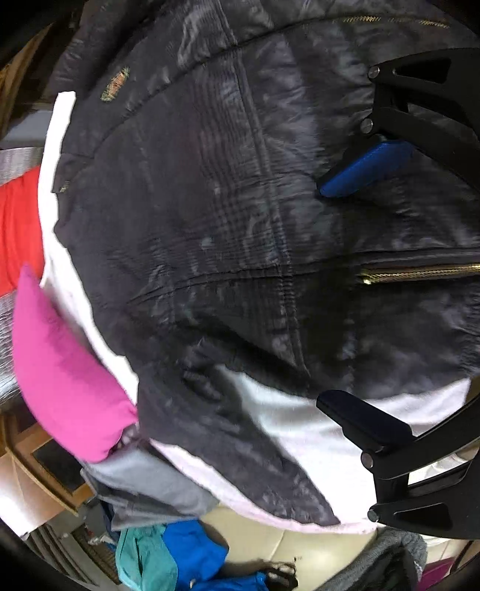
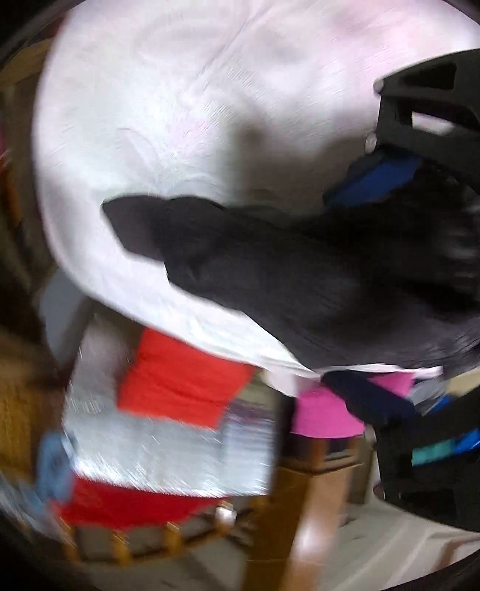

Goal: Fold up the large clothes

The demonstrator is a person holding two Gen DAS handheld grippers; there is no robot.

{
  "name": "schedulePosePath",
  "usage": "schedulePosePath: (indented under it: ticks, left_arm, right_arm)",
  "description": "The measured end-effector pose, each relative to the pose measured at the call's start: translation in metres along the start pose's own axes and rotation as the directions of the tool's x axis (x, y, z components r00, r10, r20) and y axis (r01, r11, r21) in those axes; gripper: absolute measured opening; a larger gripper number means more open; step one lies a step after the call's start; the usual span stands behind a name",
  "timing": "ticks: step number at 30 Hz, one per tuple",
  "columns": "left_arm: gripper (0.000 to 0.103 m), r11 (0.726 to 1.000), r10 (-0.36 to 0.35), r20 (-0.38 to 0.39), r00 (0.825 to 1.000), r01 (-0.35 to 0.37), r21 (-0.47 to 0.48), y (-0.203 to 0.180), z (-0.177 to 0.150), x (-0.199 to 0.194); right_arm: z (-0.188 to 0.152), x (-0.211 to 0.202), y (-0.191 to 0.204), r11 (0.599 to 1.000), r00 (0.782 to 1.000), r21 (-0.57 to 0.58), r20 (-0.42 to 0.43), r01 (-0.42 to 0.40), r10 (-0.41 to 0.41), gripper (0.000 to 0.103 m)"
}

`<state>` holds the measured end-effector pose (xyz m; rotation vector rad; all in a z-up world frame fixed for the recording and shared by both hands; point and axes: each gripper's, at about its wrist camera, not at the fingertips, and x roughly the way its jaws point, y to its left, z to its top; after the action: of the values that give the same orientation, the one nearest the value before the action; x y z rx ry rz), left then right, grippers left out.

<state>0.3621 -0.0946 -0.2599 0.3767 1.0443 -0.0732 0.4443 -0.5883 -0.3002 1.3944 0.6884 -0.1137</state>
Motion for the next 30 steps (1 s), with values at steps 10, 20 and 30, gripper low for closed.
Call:
schedulePosePath:
  ticks: [10, 20, 30]
  left_arm:
    - [0.103, 0.979, -0.184, -0.038, 0.982, 0.179, -0.098, 0.014, 0.003, 0.016]
    - [0.103, 0.986, -0.127, 0.063, 0.990, 0.133, -0.098, 0.045, -0.014, -0.049]
    - [0.103, 0.982, -0.098, 0.159, 0.982, 0.121, -0.148, 0.093, -0.033, -0.105]
  right_arm:
    - [0.014, 0.026, 0.046, 0.982, 0.993, -0.178, 0.112, 0.068, -0.048, 0.024]
    - [-0.163, 0.043, 0.191, 0.772, 0.998, -0.635, -0.059, -0.026, -0.015, 0.026]
    - [-0.315, 0.110, 0.124, 0.778, 0.931, -0.629, -0.286, -0.003, -0.228, 0.084]
